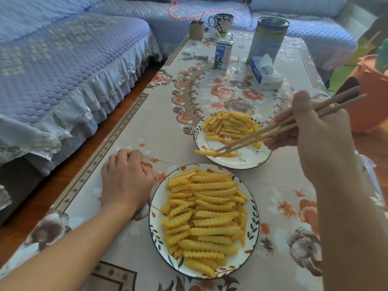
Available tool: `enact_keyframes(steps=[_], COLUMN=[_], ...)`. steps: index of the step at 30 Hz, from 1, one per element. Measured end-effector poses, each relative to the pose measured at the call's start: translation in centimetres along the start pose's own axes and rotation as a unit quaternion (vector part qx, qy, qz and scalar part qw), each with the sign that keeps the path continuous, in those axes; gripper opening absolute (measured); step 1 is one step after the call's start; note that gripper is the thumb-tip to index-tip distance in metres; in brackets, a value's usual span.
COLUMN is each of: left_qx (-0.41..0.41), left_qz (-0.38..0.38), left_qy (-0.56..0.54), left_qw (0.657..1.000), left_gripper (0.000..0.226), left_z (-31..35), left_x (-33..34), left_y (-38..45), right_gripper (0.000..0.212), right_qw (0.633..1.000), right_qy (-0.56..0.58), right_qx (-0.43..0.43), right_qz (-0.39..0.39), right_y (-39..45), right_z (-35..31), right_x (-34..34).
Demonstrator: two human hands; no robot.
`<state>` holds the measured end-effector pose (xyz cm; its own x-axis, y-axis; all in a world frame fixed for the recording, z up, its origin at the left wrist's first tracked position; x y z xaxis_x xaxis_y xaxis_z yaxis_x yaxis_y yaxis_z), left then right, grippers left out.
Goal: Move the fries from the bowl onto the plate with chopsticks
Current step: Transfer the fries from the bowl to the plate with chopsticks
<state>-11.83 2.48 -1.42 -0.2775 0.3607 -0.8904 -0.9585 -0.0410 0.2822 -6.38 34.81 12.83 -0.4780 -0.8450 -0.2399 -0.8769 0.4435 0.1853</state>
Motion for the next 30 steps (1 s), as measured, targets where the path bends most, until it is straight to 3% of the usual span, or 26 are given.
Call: enact_keyframes(steps=[5,13,16,23,26,30], left_qx=[0.003,-0.003,-0.001,-0.008,-0.007,-0.009], left_qz=[0.0,0.005,0.006,-0.002,-0.005,-0.007], left_qy=[0.0,0.008,0.008,0.008,0.008,0.008], left_qw=[1.0,1.0,1.0,1.0,1.0,1.0], left_gripper=[0.036,0.024,0.026,0.025,0.026,0.026], left_z=[-0.2,-0.2,-0.3,-0.2,-0.3,-0.3], left_x=[0.1,0.3,0.3,0.2,0.2,0.2], left_y=[0.0,0.0,0.1,0.1,0.1,0.0], right_gripper=[0.05,0.051,0.052,0.044,0.038,0.037], right_qw=[0.997,0.992,0.984,0.972,0.982,1.0], right_qy=[-0.004,0.034,0.008,-0.064,-0.034,0.014], right_qx=[0.008,0.011,0.014,-0.002,-0.01,-0.022], right_qz=[-0.076,-0.123,-0.18,-0.227,-0.188,-0.016], right_y=[-1.3,-2.1,-3.0,-3.3,-2.7,-0.6], right_z=[-0.7,-3.0,-3.4,-3.4,-3.4,-1.7], right_x=[1.9,1.0,1.5,1.6,0.8,-0.7])
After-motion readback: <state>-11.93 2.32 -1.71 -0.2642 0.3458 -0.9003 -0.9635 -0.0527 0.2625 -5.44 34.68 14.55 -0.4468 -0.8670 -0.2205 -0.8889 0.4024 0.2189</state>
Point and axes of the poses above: each hand's wrist, its own y-axis towards the middle knuckle, its own x-axis out of the palm, z = x × y, the point moved 4 cm from there along y, towards the middle knuckle, and after that the axes turned 7 degrees about -y, right-handed, at the moved point
